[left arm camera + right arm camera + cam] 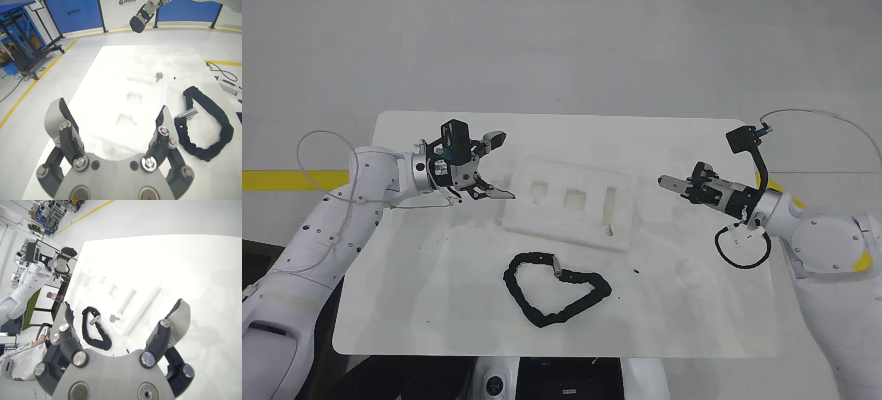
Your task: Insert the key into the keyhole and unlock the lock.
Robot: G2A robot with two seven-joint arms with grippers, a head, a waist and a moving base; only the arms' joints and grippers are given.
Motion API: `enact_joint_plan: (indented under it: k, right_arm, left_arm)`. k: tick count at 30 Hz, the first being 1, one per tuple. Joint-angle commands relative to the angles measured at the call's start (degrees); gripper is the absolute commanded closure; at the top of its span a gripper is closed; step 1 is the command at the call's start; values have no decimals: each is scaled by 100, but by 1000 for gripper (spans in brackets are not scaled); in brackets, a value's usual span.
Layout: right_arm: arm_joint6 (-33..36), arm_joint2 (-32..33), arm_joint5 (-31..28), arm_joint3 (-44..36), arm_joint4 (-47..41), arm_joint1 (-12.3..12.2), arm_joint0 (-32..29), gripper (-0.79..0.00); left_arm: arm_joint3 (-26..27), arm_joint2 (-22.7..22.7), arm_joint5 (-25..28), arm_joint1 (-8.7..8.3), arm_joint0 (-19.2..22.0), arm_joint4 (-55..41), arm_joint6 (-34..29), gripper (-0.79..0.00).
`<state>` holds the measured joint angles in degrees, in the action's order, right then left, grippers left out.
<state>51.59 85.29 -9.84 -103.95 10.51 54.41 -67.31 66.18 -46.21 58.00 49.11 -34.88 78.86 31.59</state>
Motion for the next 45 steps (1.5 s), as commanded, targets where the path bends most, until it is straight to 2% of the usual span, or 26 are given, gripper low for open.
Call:
enact_joint_plan:
  k: [1,6,24,33,45]
  right_arm:
    - [0,0,0,0,0,0,0,-785]
    - [26,-136,58,-122,99,5,-67,-785]
    - [1196,-1671,1679,-866,981,100,598,-785]
    - [1239,-2496,2259,-790,1617,226,1050,-785]
    - [1363,-3344,2731,-669,2364,396,1417,-785]
  left_arm:
    - [0,0,0,0,0,0,0,-784]
    - [0,0,0,0,0,0,0,-785]
    - [0,0,0,0,0,0,0,-785]
    - [0,0,0,0,0,0,0,-785]
    - [0,0,0,0,0,0,0,-785]
